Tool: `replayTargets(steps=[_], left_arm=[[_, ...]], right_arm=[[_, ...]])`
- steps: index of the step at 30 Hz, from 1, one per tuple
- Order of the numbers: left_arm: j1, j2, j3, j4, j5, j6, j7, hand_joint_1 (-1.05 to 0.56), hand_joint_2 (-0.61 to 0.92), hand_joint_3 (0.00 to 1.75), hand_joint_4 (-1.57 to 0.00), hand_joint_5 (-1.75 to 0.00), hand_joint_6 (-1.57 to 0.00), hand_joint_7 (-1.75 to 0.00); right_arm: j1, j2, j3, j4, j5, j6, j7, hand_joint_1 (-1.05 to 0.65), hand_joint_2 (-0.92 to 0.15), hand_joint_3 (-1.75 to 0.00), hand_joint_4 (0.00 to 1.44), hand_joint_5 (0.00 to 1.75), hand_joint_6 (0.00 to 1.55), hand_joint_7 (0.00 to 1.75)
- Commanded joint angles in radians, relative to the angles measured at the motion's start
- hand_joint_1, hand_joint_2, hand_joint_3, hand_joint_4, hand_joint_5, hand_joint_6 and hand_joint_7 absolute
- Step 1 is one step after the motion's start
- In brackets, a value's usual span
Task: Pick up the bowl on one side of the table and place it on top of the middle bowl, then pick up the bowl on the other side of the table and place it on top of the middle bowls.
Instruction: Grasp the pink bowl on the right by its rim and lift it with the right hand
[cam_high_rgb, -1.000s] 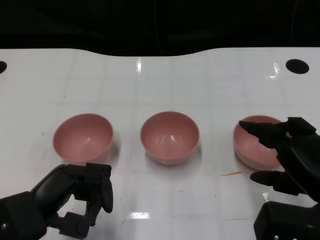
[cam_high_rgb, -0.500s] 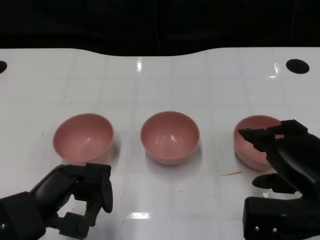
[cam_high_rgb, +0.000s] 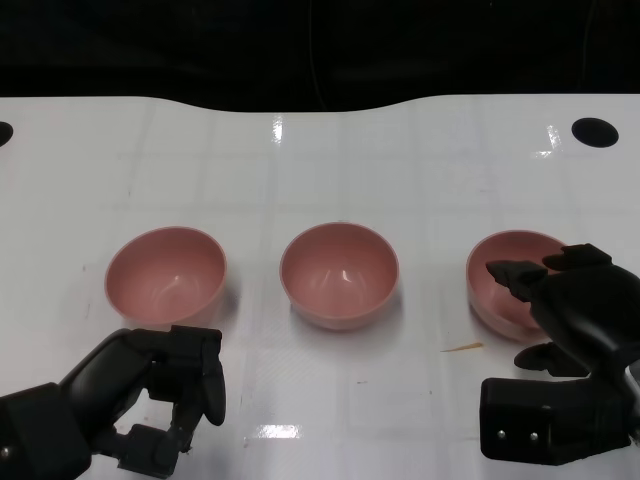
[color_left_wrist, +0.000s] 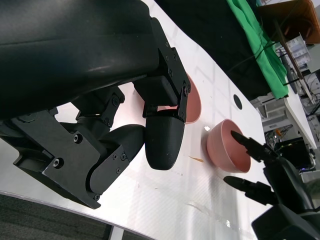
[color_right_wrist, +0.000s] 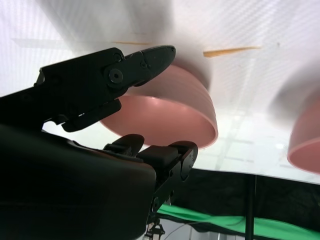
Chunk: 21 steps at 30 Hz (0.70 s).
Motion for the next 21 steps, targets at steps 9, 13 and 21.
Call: replayTargets(steps=[9, 13, 21], left_arm=[[0.006, 0.009, 0.005, -0.006, 0.0, 0.004, 0.001, -0.14, 0.41, 1.4, -0.91, -1.7, -0.86, -1.49], [0.005, 0.008, 0.005, 0.005, -0.001, -0.012, -0.001, -0.15, 0.41, 1.4, -0.91, -1.7, -0.86, -1.48], [0.008, 0.005, 0.004, 0.005, -0.003, -0.011, 0.002, -0.16, 0.43, 1.34, -0.9, -1.68, -0.86, -1.48]], right_arm=[[-0.094, -0.01, 0.062, 0.209, 0.015, -0.022, -0.09, -0.57, -0.88, 0.0, 0.4, 0.26, 0.49, 0.02], [-0.115, -0.015, 0.09, 0.262, 0.016, -0.041, -0.114, -0.56, -0.89, -0.01, 0.43, 0.24, 0.52, 0.03], [-0.155, -0.012, 0.135, 0.359, 0.026, -0.079, -0.189, -0.39, -0.92, -0.02, 0.79, 0.22, 0.76, 0.06]])
